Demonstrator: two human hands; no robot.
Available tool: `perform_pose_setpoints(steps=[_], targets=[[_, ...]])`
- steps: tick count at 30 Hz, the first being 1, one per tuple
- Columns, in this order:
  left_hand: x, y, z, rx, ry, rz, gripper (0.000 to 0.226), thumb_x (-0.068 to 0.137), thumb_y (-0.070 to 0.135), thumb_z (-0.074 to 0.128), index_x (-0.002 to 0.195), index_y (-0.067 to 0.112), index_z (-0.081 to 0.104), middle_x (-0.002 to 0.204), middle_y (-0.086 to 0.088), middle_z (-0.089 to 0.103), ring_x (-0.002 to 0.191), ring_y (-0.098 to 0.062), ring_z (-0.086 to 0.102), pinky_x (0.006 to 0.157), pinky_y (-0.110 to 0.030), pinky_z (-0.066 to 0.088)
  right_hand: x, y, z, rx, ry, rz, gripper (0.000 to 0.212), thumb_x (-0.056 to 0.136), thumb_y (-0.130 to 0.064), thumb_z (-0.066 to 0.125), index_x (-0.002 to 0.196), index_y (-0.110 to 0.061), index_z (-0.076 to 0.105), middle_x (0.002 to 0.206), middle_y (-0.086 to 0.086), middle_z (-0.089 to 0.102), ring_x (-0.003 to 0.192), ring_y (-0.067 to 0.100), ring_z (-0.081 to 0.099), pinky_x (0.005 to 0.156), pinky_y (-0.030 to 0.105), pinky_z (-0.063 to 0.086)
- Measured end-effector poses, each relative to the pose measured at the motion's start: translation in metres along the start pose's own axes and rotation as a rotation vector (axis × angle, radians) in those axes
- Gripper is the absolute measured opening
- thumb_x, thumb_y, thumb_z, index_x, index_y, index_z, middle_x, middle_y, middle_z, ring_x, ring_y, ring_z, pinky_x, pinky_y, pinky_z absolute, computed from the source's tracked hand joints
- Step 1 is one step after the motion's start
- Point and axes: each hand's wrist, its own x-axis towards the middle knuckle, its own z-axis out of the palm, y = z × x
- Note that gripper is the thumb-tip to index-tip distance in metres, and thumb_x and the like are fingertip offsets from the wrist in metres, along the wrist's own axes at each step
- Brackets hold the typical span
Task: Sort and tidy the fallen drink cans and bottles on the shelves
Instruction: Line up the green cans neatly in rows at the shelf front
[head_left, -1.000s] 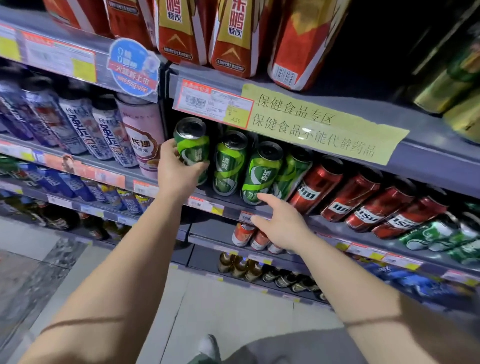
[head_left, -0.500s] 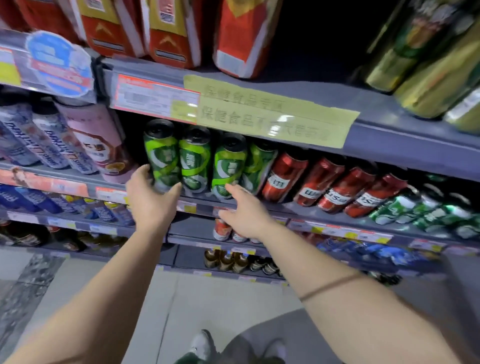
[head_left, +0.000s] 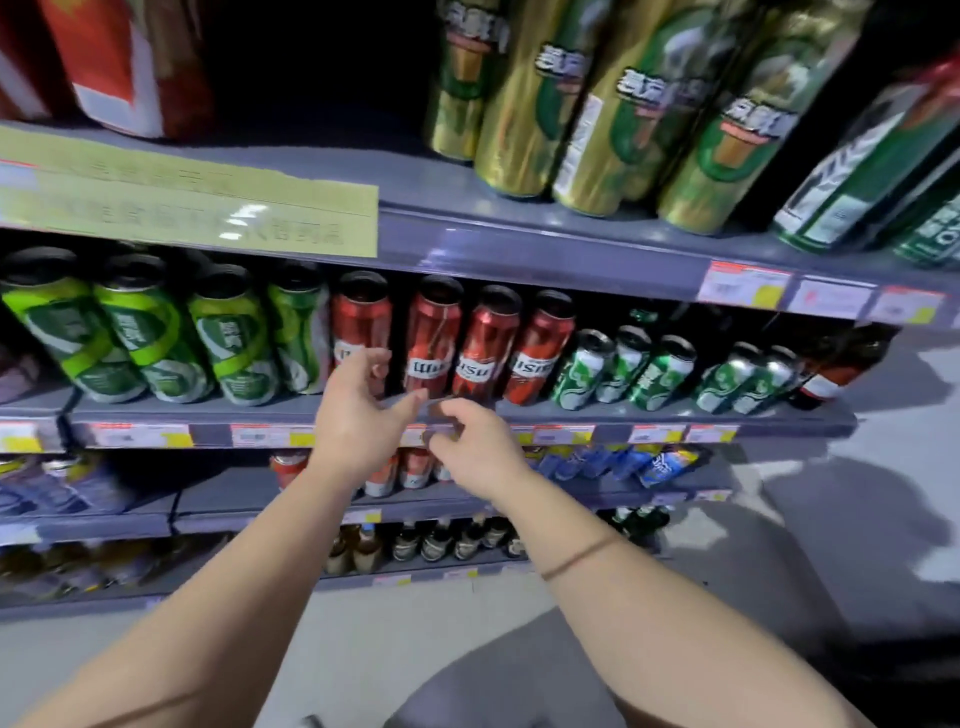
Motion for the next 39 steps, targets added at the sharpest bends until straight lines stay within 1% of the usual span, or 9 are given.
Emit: perform_pose_setpoints(steps=[6, 10, 14, 19, 23, 30, 33, 35, 39], targets=[[-0.028, 0.049, 0.086, -0.041, -0.027, -0.037, 0.056, 0.082, 0.032, 0.076, 0.129, 0.016, 0.052, 0.12, 0.003, 0.053, 0.113, -0.014, 0.051, 0.092, -0.029, 0.043, -0.014, 0.084, -0.076, 0.055, 0.049, -0.017, 0.04, 0.093, -0.026, 0.061, 0.132, -0.02, 0.056, 0.133, -0.003, 0.058, 0.121, 0.018, 0.054, 0.099, 0.032, 0.044], [-0.048, 0.077, 0.143, -0.053, -0.029, -0.066, 0.056, 0.079, 0.029, 0.078, 0.127, 0.014, 0.053, 0.12, -0.007, 0.057, 0.103, -0.02, 0.056, 0.086, -0.031, 0.047, -0.021, 0.138, -0.14, 0.074, 0.091, -0.007, 0.035, 0.096, -0.025, 0.058, 0.13, -0.021, 0.056, 0.131, -0.004, 0.058, 0.118, 0.016, 0.055, 0.097, 0.033, 0.046], [-0.059, 0.084, 0.167, -0.046, -0.019, -0.137, 0.061, 0.081, 0.038, 0.075, 0.133, 0.019, 0.05, 0.128, -0.002, 0.053, 0.107, -0.017, 0.055, 0.086, -0.04, 0.053, -0.016, 0.173, -0.153, 0.11, 0.06, 0.039, 0.032, 0.094, -0.023, 0.06, 0.126, -0.021, 0.059, 0.125, -0.005, 0.06, 0.113, 0.015, 0.057, 0.091, 0.028, 0.046], [-0.055, 0.085, 0.176, -0.038, -0.042, -0.18, 0.059, 0.083, 0.038, 0.073, 0.134, 0.022, 0.049, 0.127, 0.001, 0.051, 0.106, -0.016, 0.054, 0.065, -0.029, 0.054, -0.013, 0.186, -0.136, 0.135, 0.019, 0.034, 0.033, 0.091, -0.023, 0.062, 0.124, -0.02, 0.061, 0.122, -0.004, 0.063, 0.114, 0.012, 0.058, 0.094, 0.029, 0.046], [-0.036, 0.084, 0.184, -0.041, -0.131, -0.109, 0.055, 0.083, 0.037, 0.074, 0.131, 0.024, 0.051, 0.126, 0.0, 0.053, 0.111, -0.016, 0.053, 0.089, -0.038, 0.051, -0.009, 0.194, -0.142, 0.197, 0.111, 0.085, 0.03, 0.093, -0.021, 0.062, 0.122, -0.018, 0.062, 0.123, -0.003, 0.063, 0.109, 0.01, 0.057, 0.085, 0.019, 0.041], [-0.006, 0.087, 0.205, -0.035, -0.263, -0.038, 0.074, 0.081, 0.029, 0.076, 0.144, 0.017, 0.038, 0.146, -0.002, 0.045, 0.134, -0.02, 0.042, 0.106, -0.033, 0.037, -0.01, 0.228, -0.156, 0.351, 0.407, 0.233, 0.023, 0.091, -0.013, 0.063, 0.114, -0.013, 0.064, 0.107, -0.002, 0.064, 0.102, 0.014, 0.06, 0.081, 0.013, 0.042], [-0.008, 0.084, 0.232, -0.082, -0.181, -0.022, 0.086, 0.079, 0.022, 0.079, 0.148, 0.015, 0.028, 0.144, 0.002, 0.043, 0.131, -0.015, 0.041, 0.105, -0.027, 0.033, 0.007, 0.262, -0.184, 0.427, 0.551, 0.272, 0.036, 0.09, -0.011, 0.064, 0.125, -0.012, 0.056, 0.114, 0.001, 0.062, 0.101, 0.017, 0.058, 0.087, 0.022, 0.041], [-0.008, 0.078, 0.242, -0.095, -0.092, -0.073, 0.089, 0.075, 0.028, 0.081, 0.146, 0.019, 0.027, 0.141, 0.001, 0.047, 0.127, -0.016, 0.048, 0.107, -0.033, 0.038, 0.019, 0.284, -0.209, 0.389, 0.65, 0.277, 0.053, 0.088, -0.014, 0.067, 0.138, -0.012, 0.046, 0.12, 0.0, 0.056, 0.101, 0.016, 0.056, 0.091, 0.026, 0.041], [-0.006, 0.078, 0.279, 0.033, 0.105, -0.14, 0.064, 0.065, 0.037, 0.085, 0.114, 0.021, 0.047, 0.113, -0.003, 0.061, 0.104, -0.024, 0.061, 0.088, -0.044, 0.053, 0.053, 0.342, -0.267, 0.323, 0.726, 0.293, 0.091, 0.079, -0.026, 0.078, 0.151, -0.009, 0.025, 0.147, 0.012, 0.042, 0.127, 0.026, 0.051, 0.109, 0.04, 0.04]])
